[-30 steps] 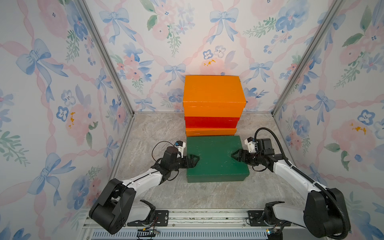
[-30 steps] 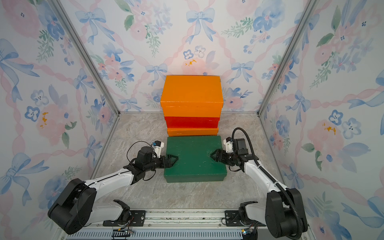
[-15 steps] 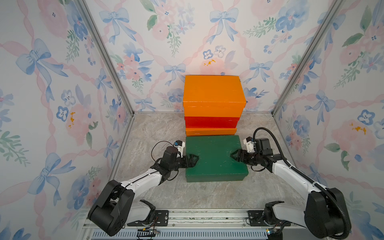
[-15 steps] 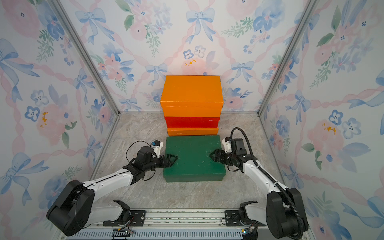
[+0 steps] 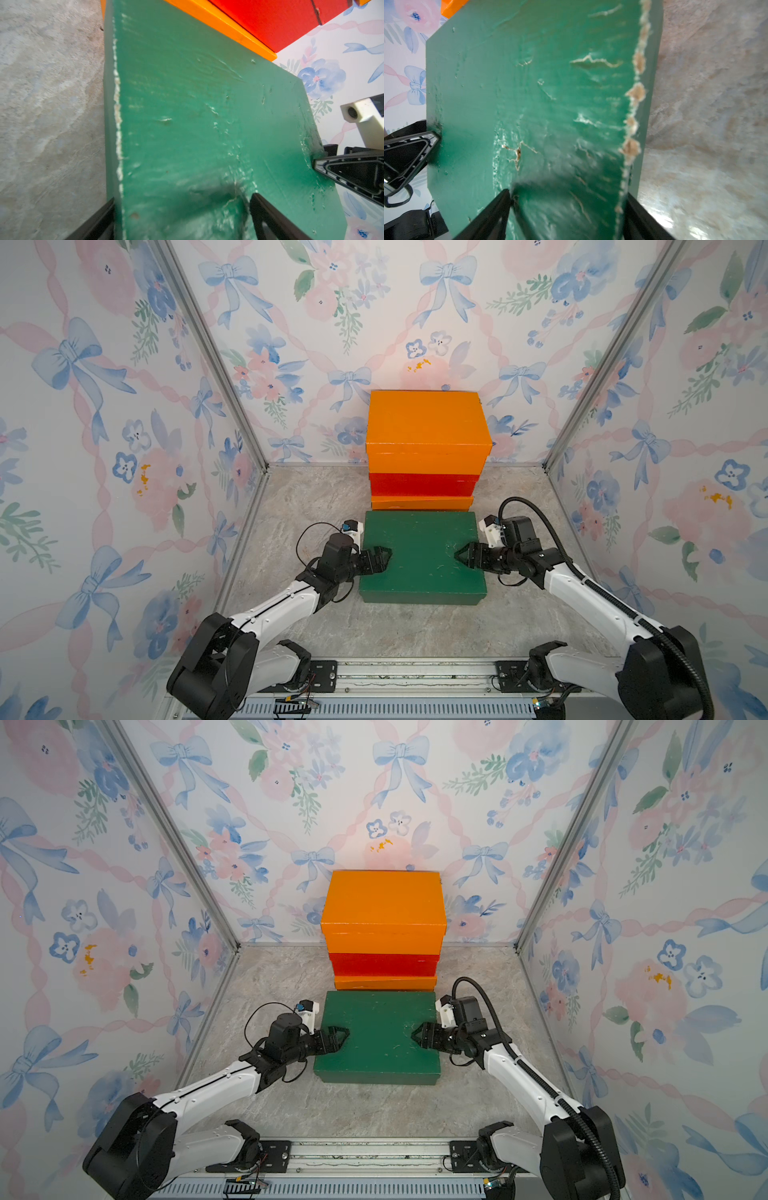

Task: Stack the shoeboxes
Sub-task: Pick up the shoebox from the center of the board.

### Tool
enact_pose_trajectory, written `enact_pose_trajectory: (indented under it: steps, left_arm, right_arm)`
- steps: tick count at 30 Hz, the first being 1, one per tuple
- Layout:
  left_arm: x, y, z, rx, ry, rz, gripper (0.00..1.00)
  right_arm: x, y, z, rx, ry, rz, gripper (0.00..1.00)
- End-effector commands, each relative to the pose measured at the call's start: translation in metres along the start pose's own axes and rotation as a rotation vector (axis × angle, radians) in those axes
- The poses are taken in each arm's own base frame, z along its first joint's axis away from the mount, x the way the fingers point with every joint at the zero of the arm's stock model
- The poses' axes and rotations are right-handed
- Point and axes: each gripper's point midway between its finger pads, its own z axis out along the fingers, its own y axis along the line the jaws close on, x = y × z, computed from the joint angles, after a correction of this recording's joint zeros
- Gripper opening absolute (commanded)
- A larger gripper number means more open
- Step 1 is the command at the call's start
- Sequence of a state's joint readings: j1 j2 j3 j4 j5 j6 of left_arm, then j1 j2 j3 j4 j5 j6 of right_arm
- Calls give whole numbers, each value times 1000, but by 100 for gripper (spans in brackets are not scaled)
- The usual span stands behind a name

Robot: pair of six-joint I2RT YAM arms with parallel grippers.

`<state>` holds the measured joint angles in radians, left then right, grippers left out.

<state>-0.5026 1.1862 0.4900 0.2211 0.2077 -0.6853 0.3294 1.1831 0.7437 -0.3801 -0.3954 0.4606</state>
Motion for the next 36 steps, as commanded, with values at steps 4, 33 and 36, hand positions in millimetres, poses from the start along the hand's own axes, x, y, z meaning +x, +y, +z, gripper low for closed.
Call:
enact_pose_trajectory:
  steps: [4, 33, 36]
  left_arm:
    - [-17, -67, -20, 236, -28, 66, 95]
    - [-50, -131, -83, 339, -158, 148, 83]
    - [-50, -139, -88, 349, -161, 158, 83]
  right_arm:
    - [-1, 56, -12, -177, 14, -103, 79]
    - [-25, 119, -71, -242, -101, -224, 78]
    - [-27, 126, -78, -249, -108, -241, 78]
